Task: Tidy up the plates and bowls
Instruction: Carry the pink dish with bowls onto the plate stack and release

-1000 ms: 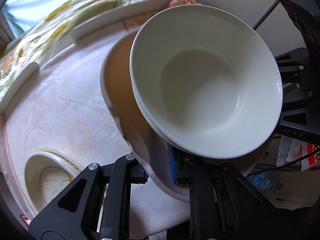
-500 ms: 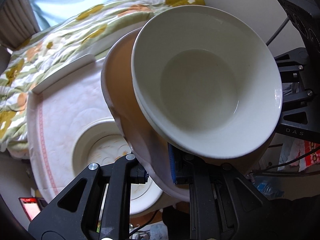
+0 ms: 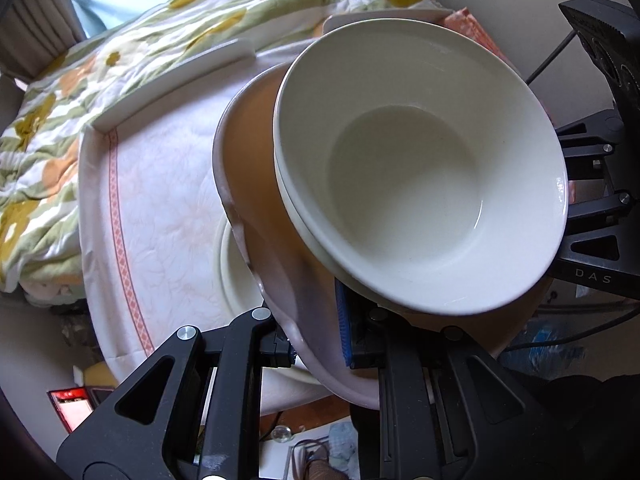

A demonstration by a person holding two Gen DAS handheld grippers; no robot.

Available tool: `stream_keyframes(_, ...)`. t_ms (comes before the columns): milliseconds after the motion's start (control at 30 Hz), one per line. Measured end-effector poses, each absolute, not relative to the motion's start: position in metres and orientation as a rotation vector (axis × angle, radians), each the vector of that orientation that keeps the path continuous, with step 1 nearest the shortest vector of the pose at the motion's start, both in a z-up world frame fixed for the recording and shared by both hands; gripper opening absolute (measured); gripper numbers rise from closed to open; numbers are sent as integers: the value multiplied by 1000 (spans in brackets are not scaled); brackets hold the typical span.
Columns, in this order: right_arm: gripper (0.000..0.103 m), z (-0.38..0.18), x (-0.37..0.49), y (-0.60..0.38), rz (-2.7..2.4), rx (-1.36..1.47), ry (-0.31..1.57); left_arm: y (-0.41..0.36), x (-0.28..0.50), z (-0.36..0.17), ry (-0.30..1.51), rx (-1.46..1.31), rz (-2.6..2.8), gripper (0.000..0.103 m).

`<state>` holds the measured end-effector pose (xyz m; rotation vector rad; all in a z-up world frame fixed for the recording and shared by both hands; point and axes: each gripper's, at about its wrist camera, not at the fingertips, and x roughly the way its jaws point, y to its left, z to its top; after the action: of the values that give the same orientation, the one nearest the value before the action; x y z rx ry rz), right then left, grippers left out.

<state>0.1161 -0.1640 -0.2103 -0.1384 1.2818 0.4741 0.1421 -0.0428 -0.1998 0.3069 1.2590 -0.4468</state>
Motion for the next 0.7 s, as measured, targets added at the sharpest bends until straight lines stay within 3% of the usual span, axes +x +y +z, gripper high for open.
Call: stream_keyframes(700, 13, -259, 120, -126, 348, -81, 1322, -11, 143, -253, 1285, 306, -484, 13)
